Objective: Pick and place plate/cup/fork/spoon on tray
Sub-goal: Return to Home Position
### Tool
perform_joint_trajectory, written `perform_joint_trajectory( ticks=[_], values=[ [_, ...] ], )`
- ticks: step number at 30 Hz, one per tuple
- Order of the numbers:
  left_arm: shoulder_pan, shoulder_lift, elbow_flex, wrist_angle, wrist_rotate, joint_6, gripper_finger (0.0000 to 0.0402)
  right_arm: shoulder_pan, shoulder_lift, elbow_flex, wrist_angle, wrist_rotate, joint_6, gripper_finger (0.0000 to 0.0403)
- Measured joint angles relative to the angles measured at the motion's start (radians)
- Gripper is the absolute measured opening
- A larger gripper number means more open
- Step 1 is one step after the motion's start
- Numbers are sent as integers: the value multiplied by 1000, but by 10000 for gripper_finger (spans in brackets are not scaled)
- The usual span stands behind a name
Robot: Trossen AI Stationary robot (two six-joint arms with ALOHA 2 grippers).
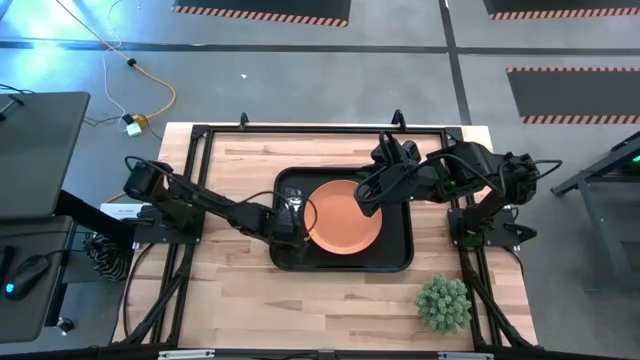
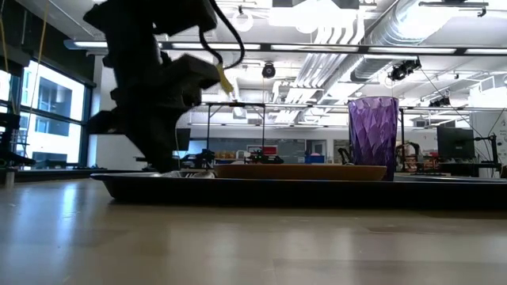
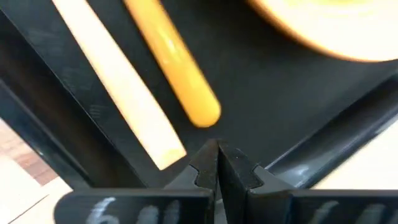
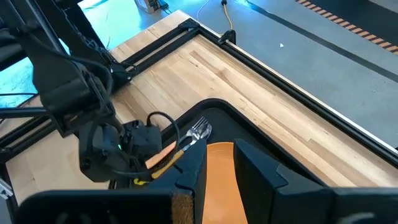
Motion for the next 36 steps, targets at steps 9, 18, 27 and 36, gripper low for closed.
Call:
perform_joint_trajectory(
  ticks=[9,18,27,36],
  values=[
    [15,-129,0,-253,-94,-25,0,0,0,0,-11,-3,0,71],
    [55,-119,-1,-241,-64,5,0,0,0,0,-15,-3,0,71],
    [58,-111,-1,-250,-73,31,0,0,0,0,-19,-3,0,71],
    [96,-209,-1,-242,-74,121,0,0,0,0,-22,-7,-5,71]
  ],
)
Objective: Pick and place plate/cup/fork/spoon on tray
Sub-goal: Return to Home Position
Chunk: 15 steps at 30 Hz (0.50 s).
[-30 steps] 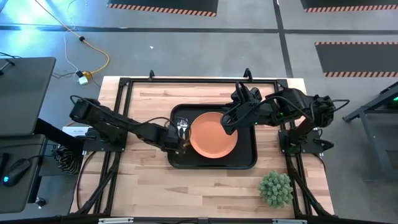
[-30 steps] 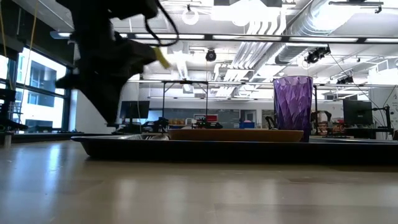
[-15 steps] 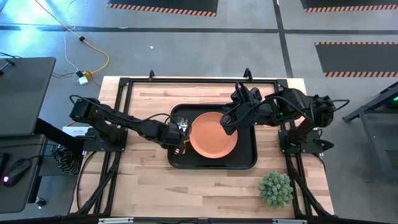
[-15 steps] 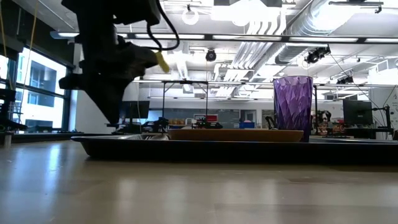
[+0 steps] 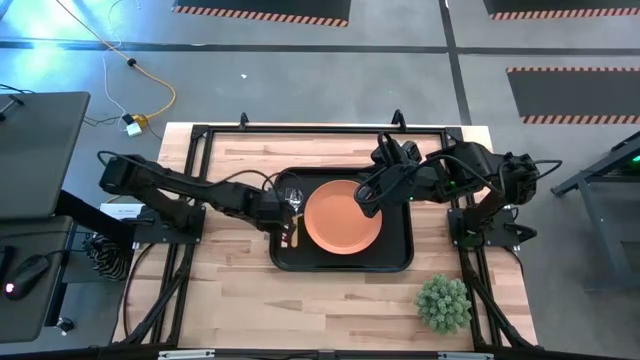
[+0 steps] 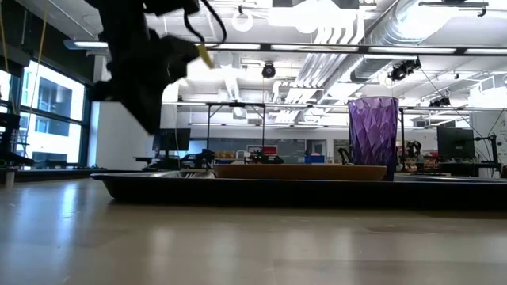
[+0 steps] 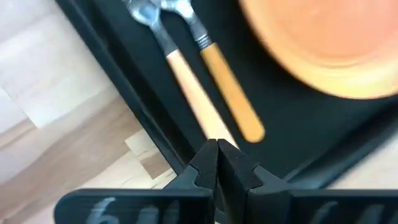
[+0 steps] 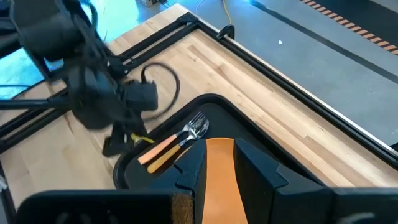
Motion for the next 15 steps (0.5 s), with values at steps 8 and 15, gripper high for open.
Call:
perform_joint_trajectory(
  ticks=[8,15],
  values=[
    [2,-222,0,40,-30,156,0,0,0,0,4,-52,-55,71],
    [-16,-405,1,155,-43,415,0,0,-1,0,11,-24,-25,71]
  ],
)
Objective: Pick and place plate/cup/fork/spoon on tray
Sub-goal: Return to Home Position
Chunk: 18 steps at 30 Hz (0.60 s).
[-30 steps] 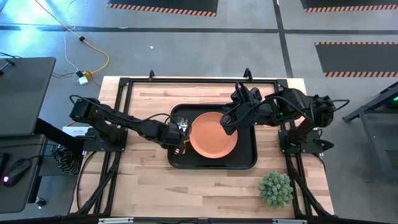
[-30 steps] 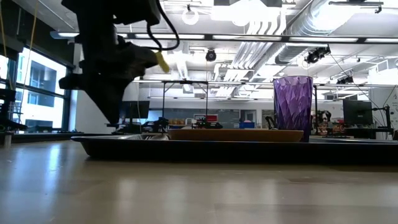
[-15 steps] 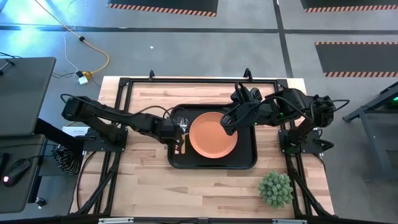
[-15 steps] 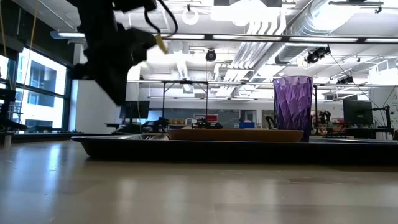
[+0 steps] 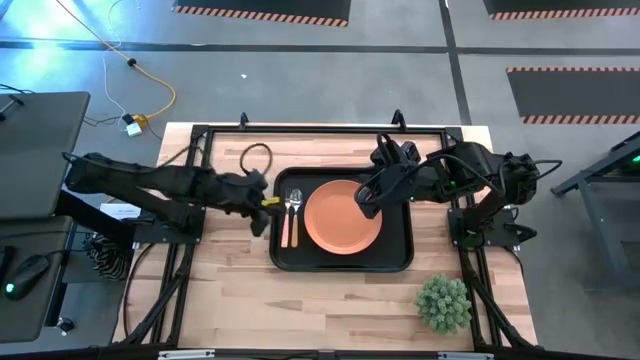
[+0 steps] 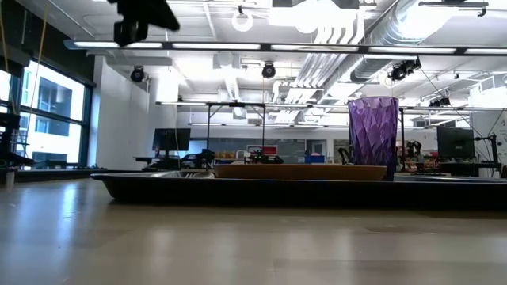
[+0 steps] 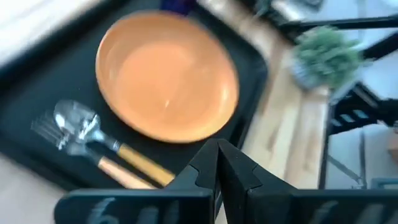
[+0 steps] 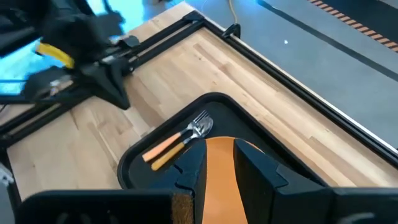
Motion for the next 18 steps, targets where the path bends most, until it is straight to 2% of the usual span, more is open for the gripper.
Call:
perform_joint_trajectory(
  ticks=[4,10,14,18],
  values=[
    [-4,-91,-38,104,3,80,0,0,0,0,2,33,44,71],
    [-4,-255,-232,309,104,146,0,0,0,0,4,27,56,71],
    [-14,-355,-350,357,98,134,0,0,0,0,6,21,57,71],
    [-32,-452,-439,396,98,191,0,0,0,0,7,21,83,71]
  ],
)
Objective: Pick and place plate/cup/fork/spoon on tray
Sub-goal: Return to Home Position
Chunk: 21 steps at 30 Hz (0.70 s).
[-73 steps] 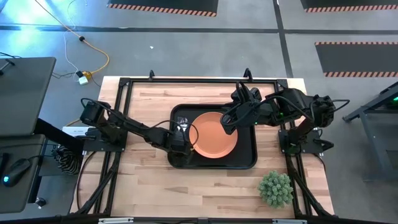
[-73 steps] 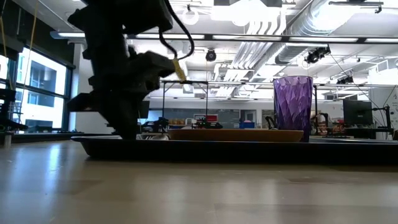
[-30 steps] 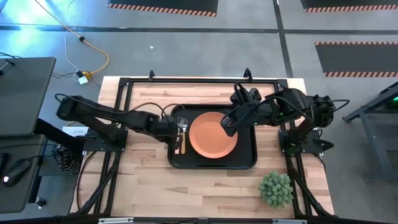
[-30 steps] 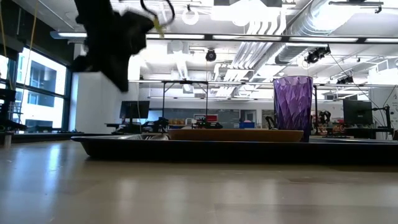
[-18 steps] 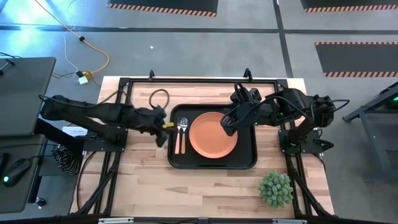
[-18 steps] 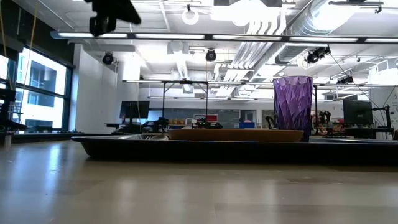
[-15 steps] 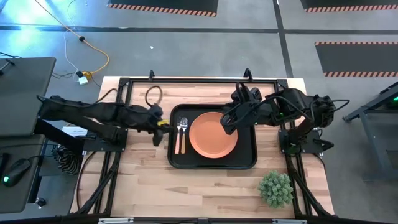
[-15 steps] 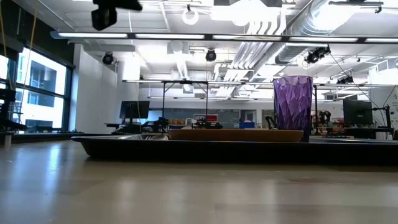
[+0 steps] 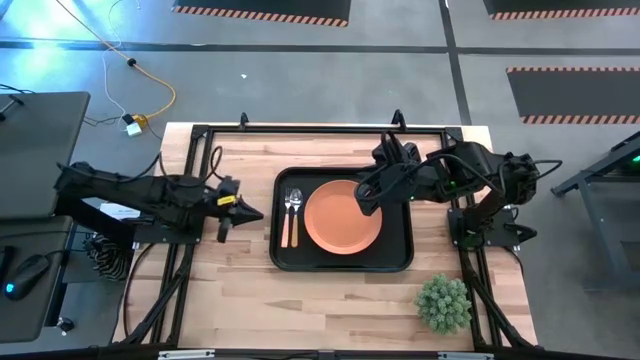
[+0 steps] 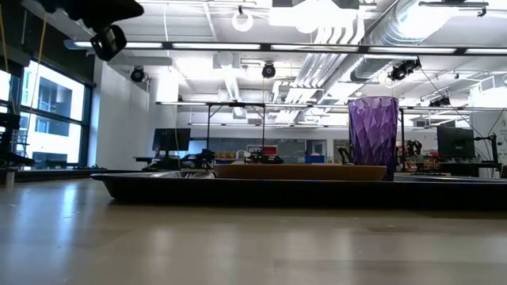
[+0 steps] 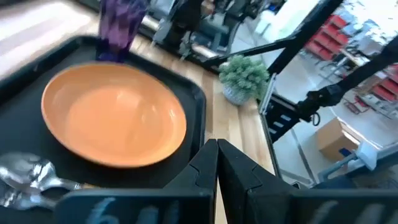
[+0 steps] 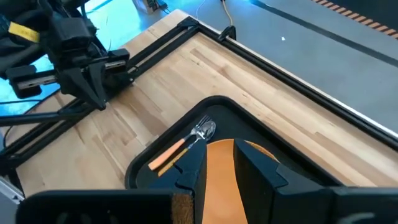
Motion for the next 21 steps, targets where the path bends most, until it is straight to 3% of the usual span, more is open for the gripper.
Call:
perform_joint_trajectory(
  ticks=[10,21],
  values=[
    [-17,-259,-144,39,0,106,0,0,0,0,20,-2,105,71],
    [-17,-520,-225,34,5,257,0,0,0,0,96,1,107,71]
  ],
)
